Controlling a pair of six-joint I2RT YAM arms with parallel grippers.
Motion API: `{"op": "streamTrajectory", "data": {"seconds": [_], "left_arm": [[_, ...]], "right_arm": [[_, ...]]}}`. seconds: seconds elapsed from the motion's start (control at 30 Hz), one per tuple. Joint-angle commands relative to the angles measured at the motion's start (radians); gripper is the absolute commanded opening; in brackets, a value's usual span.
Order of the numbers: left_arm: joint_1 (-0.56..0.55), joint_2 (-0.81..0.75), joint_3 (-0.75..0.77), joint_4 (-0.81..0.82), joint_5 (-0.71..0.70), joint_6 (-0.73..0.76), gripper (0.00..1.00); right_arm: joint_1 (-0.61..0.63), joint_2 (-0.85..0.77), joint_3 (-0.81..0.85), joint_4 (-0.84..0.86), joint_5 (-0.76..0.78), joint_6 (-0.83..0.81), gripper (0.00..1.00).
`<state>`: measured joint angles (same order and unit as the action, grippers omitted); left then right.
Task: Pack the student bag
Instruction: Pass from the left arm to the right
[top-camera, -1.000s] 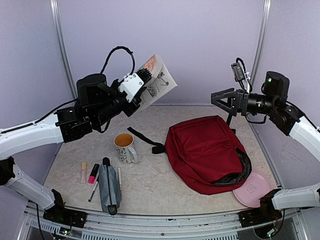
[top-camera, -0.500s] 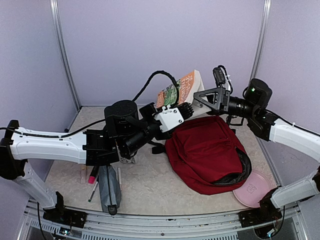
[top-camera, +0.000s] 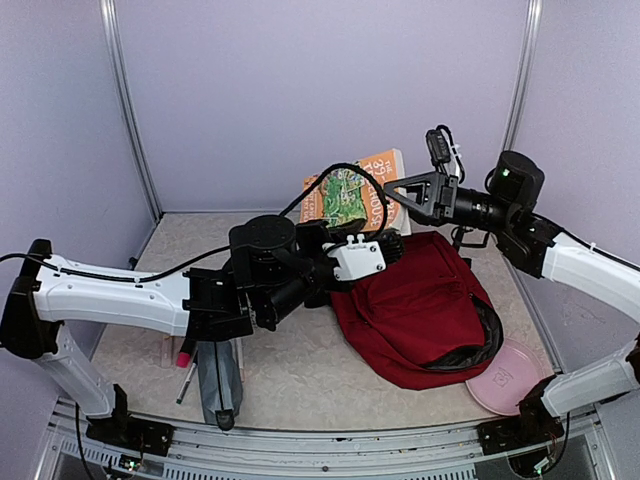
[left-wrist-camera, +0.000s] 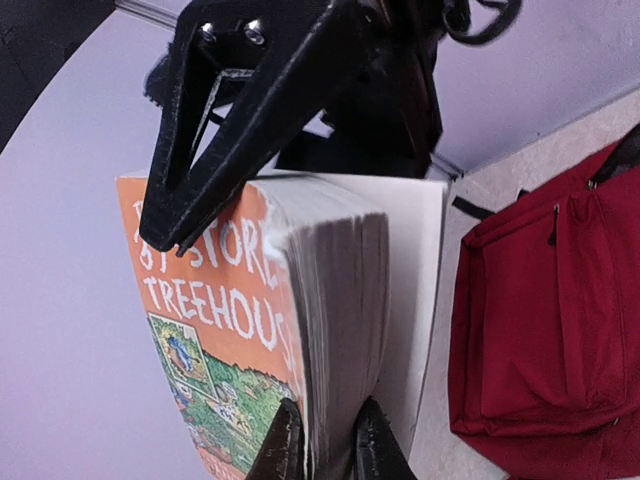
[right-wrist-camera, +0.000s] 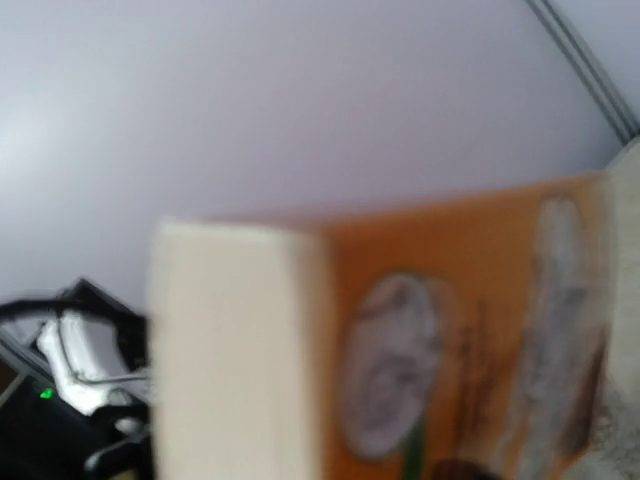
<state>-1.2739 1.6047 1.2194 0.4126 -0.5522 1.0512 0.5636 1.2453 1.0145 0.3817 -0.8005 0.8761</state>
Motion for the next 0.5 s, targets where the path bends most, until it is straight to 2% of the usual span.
{"op": "streamTrajectory", "data": {"seconds": [0.0, 0.07, 0.1, 0.17, 0.2, 0.27, 0.3, 0.4, 0.47], "left_arm": [[-0.044, 0.057, 0.012, 0.034, -0.021, 0.152, 0.0], [-0.045, 0.077, 0.023, 0.021, -0.043, 0.164, 0.0], [-0.046, 0.082, 0.028, 0.008, -0.048, 0.159, 0.0], [-0.047, 0.086, 0.044, -0.043, -0.042, 0.114, 0.0], [-0.047, 0.089, 0.064, -0.113, -0.029, 0.073, 0.04], [-0.046, 0.111, 0.159, -0.298, 0.06, -0.075, 0.28], [-0.048, 0.125, 0.196, -0.378, 0.113, -0.136, 0.35], [-0.051, 0.162, 0.253, -0.488, 0.271, -0.279, 0.61], [-0.057, 0.17, 0.271, -0.524, 0.39, -0.363, 0.74]], "right_arm": [[0.013, -0.015, 0.037, -0.119, 0.146, -0.067, 0.45], [0.013, -0.009, 0.047, -0.194, 0.165, -0.094, 0.11], [0.012, -0.013, 0.047, -0.225, 0.183, -0.108, 0.0], [0.001, -0.037, 0.045, -0.288, 0.236, -0.145, 0.0], [-0.016, -0.053, 0.042, -0.318, 0.258, -0.16, 0.0], [-0.071, -0.09, 0.011, -0.343, 0.28, -0.175, 0.0], [-0.107, -0.112, -0.014, -0.341, 0.278, -0.171, 0.0], [-0.224, -0.166, -0.101, -0.314, 0.229, -0.136, 0.0], [-0.285, -0.196, -0.134, -0.337, 0.216, -0.14, 0.0]]}}
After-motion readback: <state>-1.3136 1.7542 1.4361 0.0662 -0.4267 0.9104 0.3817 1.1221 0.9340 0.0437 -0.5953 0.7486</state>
